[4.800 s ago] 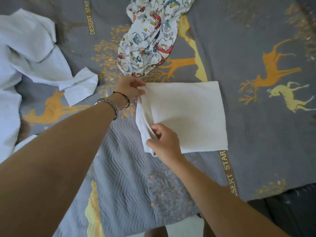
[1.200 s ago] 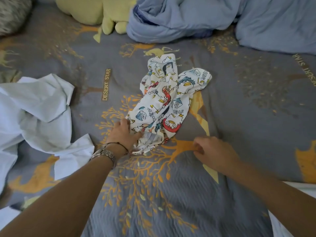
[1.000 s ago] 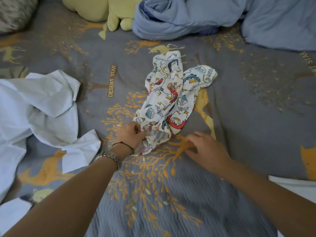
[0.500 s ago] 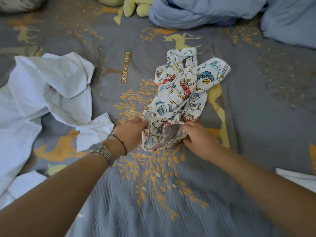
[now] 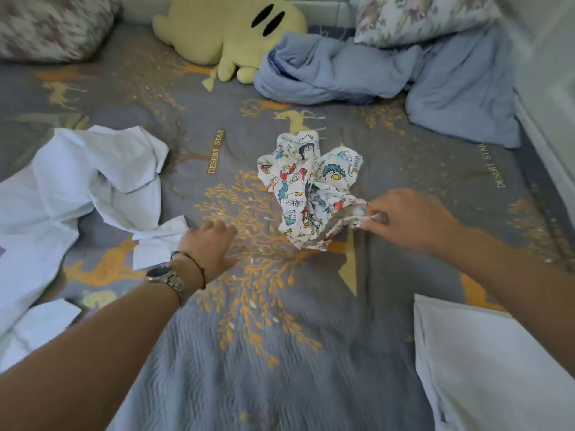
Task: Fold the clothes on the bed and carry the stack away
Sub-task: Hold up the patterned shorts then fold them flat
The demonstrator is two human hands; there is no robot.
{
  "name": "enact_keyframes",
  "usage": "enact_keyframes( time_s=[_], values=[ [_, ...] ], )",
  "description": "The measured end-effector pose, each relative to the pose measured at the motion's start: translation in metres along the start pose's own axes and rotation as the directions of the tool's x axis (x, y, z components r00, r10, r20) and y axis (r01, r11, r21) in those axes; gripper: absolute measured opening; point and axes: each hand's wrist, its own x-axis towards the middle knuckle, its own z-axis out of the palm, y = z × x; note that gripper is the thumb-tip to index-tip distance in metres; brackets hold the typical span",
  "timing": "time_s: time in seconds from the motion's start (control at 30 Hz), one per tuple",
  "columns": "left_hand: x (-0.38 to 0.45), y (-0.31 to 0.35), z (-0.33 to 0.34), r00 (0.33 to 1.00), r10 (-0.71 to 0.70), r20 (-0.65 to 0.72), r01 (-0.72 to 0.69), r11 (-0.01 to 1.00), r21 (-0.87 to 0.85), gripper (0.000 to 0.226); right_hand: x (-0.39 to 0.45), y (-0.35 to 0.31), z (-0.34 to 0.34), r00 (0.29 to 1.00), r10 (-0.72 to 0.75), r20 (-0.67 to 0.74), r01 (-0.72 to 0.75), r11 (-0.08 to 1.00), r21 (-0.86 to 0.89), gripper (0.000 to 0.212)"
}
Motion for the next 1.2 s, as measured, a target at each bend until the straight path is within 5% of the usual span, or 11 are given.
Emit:
enact_keyframes(
  time_s=[0.17, 0.33, 0.47, 0.57, 0.7, 1.2],
  values=[
    [-0.004, 0.076, -0.009, 0.979, 0.077, -0.189, -0.125, 0.957, -0.260, 0.073, -0.032, 0.002, -0.049, 0.986, 0.018, -0.166, -0.015, 1.000, 0.024, 0.022],
    [-0.015, 0.153, -0.017, 0.965, -0.038, -0.258, -0.113, 0.830, -0.546, 0.083, -0.062, 0.004, -0.091, 0.948, -0.003, -0.318, 0.028, 0.997, 0.073, 0.021],
    [-0.017, 0.184, -0.024, 0.922, -0.200, -0.332, -0.034, 0.812, -0.583, 0.063, -0.091, 0.011, -0.120, 0.941, -0.046, -0.335, 0.083, 0.992, 0.096, 0.022],
    [-0.020, 0.186, -0.033, 0.900, -0.147, -0.410, -0.103, 0.842, -0.529, 0.036, -0.115, 0.019, -0.139, 0.939, -0.027, -0.343, 0.077, 0.988, 0.134, 0.022],
    [-0.030, 0.169, -0.063, 0.910, -0.098, -0.403, -0.228, 0.694, -0.683, 0.014, -0.144, 0.035, -0.159, 0.943, 0.082, -0.323, -0.018, 0.980, 0.197, 0.023],
    [-0.155, 0.063, -0.323, 0.701, 0.160, -0.695, -0.441, 0.863, -0.246, 0.016, -0.189, 0.010, -0.319, 0.890, 0.092, -0.446, 0.002, 0.979, 0.206, 0.023]
  ],
)
